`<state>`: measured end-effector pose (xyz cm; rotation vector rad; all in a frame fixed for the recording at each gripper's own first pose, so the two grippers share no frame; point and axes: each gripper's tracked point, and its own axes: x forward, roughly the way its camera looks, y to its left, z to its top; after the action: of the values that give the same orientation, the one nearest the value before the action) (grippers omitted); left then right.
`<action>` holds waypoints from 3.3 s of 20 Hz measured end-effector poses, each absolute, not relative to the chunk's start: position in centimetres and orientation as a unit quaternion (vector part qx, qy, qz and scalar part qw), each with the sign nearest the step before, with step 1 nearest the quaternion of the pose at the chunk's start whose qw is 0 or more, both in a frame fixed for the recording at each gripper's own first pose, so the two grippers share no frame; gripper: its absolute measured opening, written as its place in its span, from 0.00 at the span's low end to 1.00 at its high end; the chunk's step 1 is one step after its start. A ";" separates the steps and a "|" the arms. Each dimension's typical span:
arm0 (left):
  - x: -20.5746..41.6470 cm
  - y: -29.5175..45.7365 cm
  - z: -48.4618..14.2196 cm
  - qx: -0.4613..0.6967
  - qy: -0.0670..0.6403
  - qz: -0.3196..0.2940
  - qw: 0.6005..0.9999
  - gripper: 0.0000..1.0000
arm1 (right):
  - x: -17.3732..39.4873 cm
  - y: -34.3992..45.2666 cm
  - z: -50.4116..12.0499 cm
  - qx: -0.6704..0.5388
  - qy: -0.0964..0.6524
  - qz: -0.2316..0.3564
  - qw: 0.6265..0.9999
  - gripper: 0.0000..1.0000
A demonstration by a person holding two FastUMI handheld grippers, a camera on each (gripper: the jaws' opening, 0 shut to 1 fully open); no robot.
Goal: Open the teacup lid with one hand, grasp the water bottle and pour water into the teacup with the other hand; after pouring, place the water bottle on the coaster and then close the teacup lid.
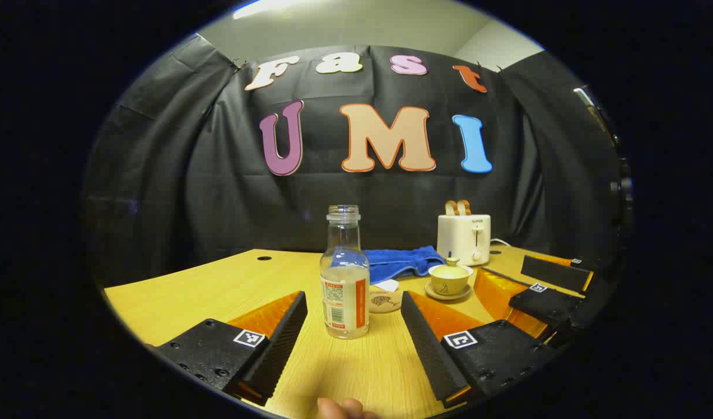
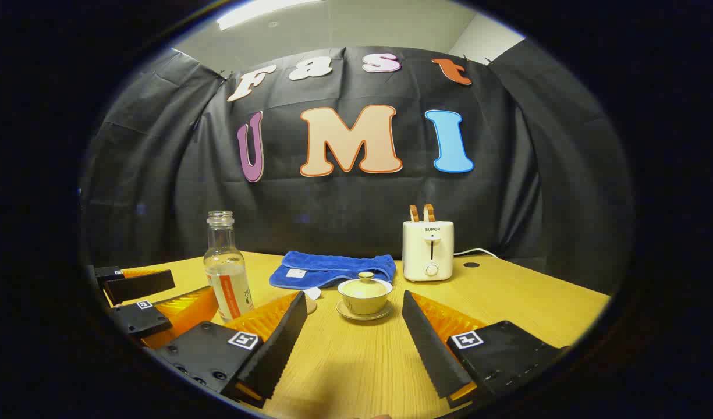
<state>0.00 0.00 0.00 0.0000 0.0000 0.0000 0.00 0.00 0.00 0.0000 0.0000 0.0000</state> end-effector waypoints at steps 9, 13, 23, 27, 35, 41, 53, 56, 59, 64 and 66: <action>-0.1 0.0 0.0 -0.001 0.000 0.001 1.000 0.95 | 0.0 -0.1 -0.1 -0.001 -0.001 0.000 1.000 1.00; -0.1 0.0 0.0 0.001 -0.002 -0.001 1.000 0.95 | 0.0 -0.1 -0.1 -0.001 -0.001 -0.001 1.000 1.00; -0.1 -0.1 0.1 0.001 -0.001 -0.002 1.000 0.95 | -0.1 -0.1 -0.1 -0.002 -0.001 0.000 1.000 1.00; -0.2 -0.1 -0.1 -0.001 0.001 -0.002 1.000 0.95 | 1.0 -0.7 -0.1 -0.001 -0.002 -0.008 1.000 1.00; -0.1 -0.1 0.0 -0.001 0.001 -0.002 1.000 0.95 | 11.0 -2.5 -0.7 -0.001 0.003 -0.022 1.000 1.00; -0.2 -0.1 0.0 -0.001 0.001 0.001 1.000 0.95 | 16.3 -1.7 -1.5 -0.002 0.020 -0.008 1.000 1.00; -0.1 -0.1 0.0 0.000 0.000 -0.001 1.000 0.95 | 18.7 -0.9 -3.4 -0.003 0.079 0.020 0.997 0.73; -0.2 -0.1 0.0 0.000 0.000 -0.001 1.000 0.95 | 19.4 -0.8 -3.8 0.000 0.085 0.028 0.996 0.76; -0.2 -0.1 0.0 0.000 0.000 -0.001 1.000 0.95 | 19.2 -1.1 -3.7 -0.003 0.084 0.026 0.996 0.41; -0.1 -0.1 0.0 0.000 0.000 -0.001 1.000 0.95 | 19.9 -0.8 -4.3 -0.008 0.089 0.037 0.995 0.39; -0.2 -0.1 0.1 0.000 0.000 0.000 1.000 0.95 | 19.7 -0.9 -4.1 -0.007 0.089 0.035 0.995 0.34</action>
<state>-0.17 -0.08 0.10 -0.0001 -0.0001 -0.0007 19.73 -0.91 -4.09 -0.0134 0.1792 0.0697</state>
